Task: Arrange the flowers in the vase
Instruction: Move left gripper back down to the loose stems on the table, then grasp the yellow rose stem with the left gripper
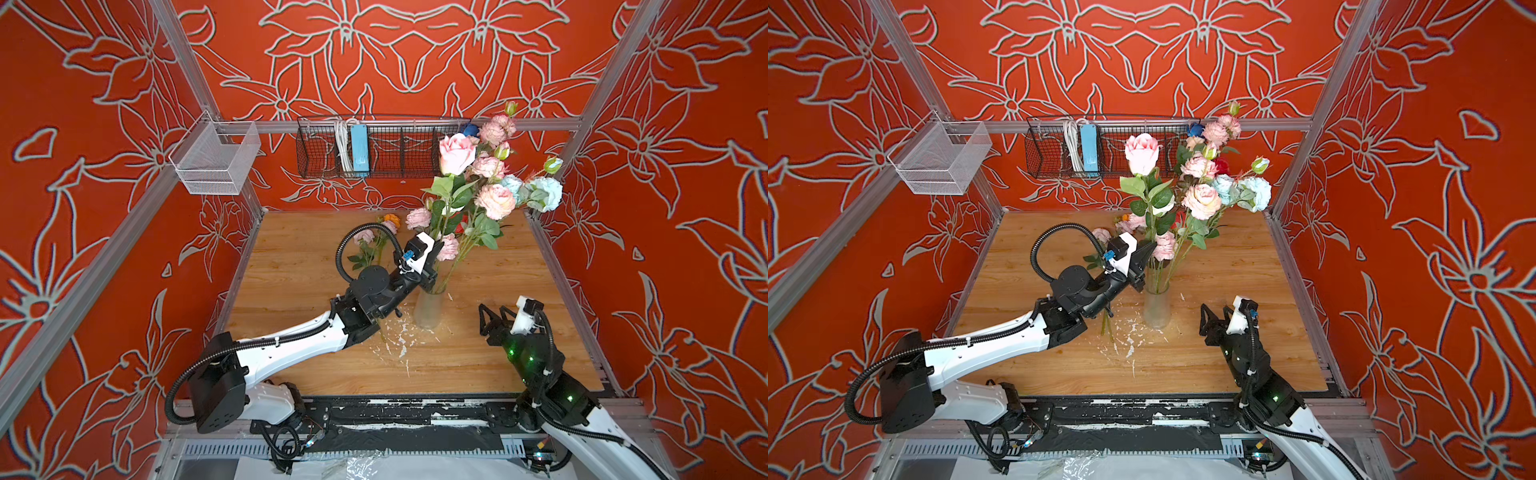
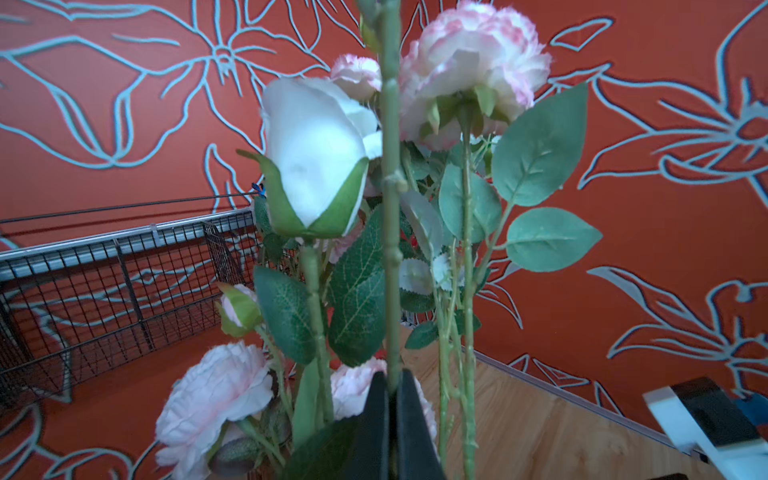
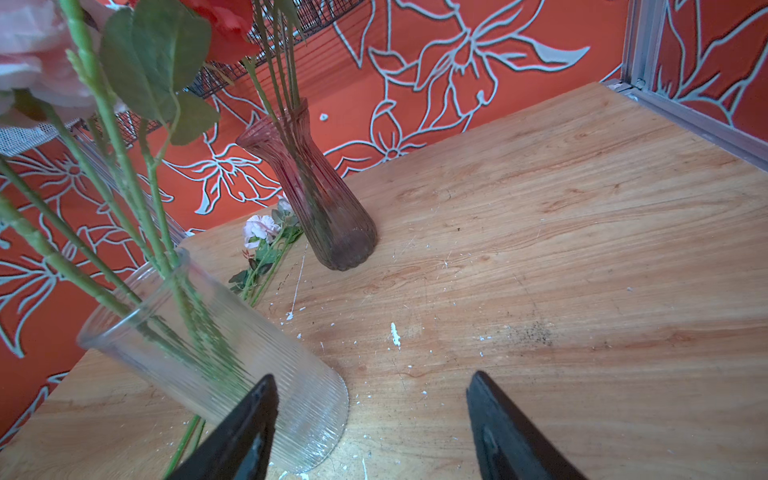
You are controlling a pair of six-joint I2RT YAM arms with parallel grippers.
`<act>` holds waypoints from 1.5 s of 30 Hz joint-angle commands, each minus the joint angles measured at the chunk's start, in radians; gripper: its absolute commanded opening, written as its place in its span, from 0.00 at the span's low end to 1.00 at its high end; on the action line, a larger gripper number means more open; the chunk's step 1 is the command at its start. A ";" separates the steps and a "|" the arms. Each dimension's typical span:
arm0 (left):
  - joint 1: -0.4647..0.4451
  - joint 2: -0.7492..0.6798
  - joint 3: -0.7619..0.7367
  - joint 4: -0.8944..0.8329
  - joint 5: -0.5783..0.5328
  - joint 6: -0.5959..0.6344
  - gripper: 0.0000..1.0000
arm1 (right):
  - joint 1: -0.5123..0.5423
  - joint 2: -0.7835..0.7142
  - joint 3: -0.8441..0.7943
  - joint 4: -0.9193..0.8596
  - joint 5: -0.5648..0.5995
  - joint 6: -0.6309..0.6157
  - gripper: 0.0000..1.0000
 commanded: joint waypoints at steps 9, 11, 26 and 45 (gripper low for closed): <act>-0.020 -0.009 0.000 -0.131 0.067 -0.084 0.07 | -0.007 0.006 -0.012 0.022 0.009 0.008 0.73; -0.024 -0.009 0.010 -0.173 0.077 -0.086 0.14 | -0.007 0.006 -0.011 0.021 0.007 0.006 0.74; -0.024 -0.219 0.038 -0.617 0.014 -0.207 0.55 | -0.007 0.005 -0.008 0.017 -0.005 0.010 0.73; 0.546 0.163 0.113 -1.057 0.105 -0.669 0.63 | -0.006 0.104 0.000 0.076 -0.068 -0.029 0.73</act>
